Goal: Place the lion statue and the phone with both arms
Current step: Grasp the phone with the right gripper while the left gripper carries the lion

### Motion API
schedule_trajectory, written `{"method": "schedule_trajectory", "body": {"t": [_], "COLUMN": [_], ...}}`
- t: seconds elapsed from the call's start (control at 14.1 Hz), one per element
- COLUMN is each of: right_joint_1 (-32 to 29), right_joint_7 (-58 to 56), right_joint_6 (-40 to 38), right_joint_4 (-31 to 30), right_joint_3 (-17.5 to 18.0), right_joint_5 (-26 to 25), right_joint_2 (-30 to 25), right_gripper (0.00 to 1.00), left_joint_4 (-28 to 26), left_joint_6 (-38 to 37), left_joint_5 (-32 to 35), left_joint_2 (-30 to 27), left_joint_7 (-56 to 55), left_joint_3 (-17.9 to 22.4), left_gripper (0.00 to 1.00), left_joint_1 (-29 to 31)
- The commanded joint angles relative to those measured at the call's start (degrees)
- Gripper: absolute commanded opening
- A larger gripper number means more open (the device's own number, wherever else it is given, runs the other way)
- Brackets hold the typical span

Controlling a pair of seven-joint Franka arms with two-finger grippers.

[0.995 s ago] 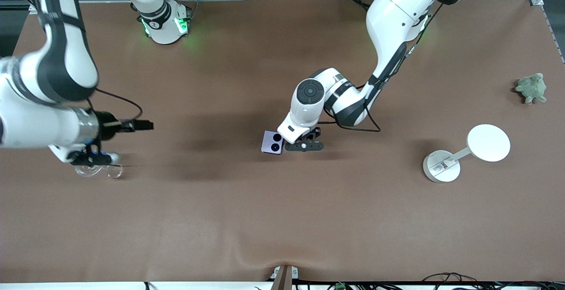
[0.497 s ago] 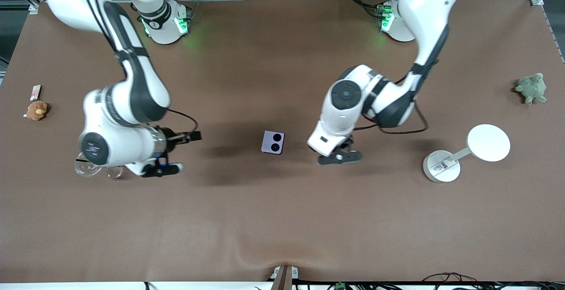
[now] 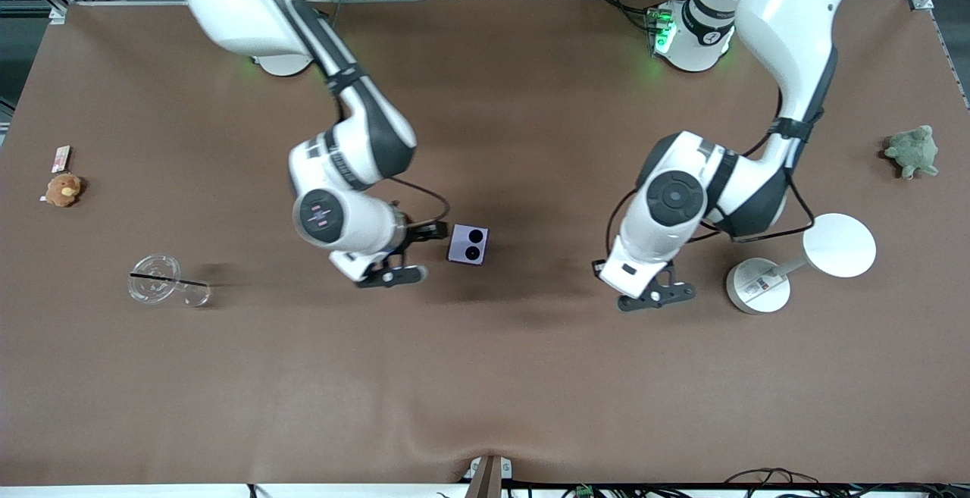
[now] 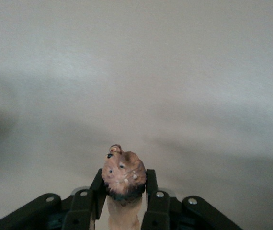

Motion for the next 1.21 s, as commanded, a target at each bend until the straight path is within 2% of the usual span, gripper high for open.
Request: {"method": "schedule_trajectory", "body": {"t": [0.0, 0.14, 0.28, 0.43, 0.64, 0.85, 0.99, 1.14], "right_joint_1": [5.6, 7.2, 9.7, 10.0, 10.0, 9.4, 9.0, 8.0], "right_joint_7": [8.9, 13.8, 16.0, 17.8, 18.9, 19.1, 19.3, 22.3], "right_joint_6": [5.8, 7.5, 7.7, 7.9, 7.9, 9.0, 9.4, 10.2], "right_joint_4": [1.3, 2.0, 6.8, 8.3, 8.2, 7.6, 7.1, 6.4], "right_joint_3": [-1.1, -0.9, -1.0, -1.0, -1.0, -1.1, -1.0, -0.9], "right_joint_5": [-3.0, -8.8, -12.1, -15.7, -17.2, -20.9, -20.8, -19.4], "right_joint_2": [3.4, 5.4, 8.9, 11.3, 11.5, 11.9, 12.1, 12.1], "right_gripper": [1.0, 1.0, 1.0, 1.0, 1.0, 1.0, 1.0, 1.0], "left_joint_4": [-1.6, -2.2, -2.4, -2.6, -4.0, -7.7, -10.3, -10.9], "left_joint_6": [-0.7, -0.7, -0.4, -0.1, 2.5, 7.8, 11.7, 12.4], "left_joint_5": [1.4, 2.3, 3.3, 4.7, 4.9, 5.1, 5.1, 5.2], "left_joint_2": [-0.9, -0.4, 0.7, 1.8, 2.5, 2.3, 2.0, 1.8], "left_joint_7": [1.7, 3.6, 3.9, 4.0, 6.7, 12.3, 16.4, 18.3], "left_joint_3": [-0.4, -0.4, -0.4, -0.5, -0.4, -0.4, -0.5, -0.5], "left_gripper": [0.0, 0.0, 0.0, 0.0, 0.0, 0.0, 0.0, 0.0], "left_joint_1": [2.5, 4.0, 4.9, 6.4, 8.8, 12.5, 14.2, 14.3]}}
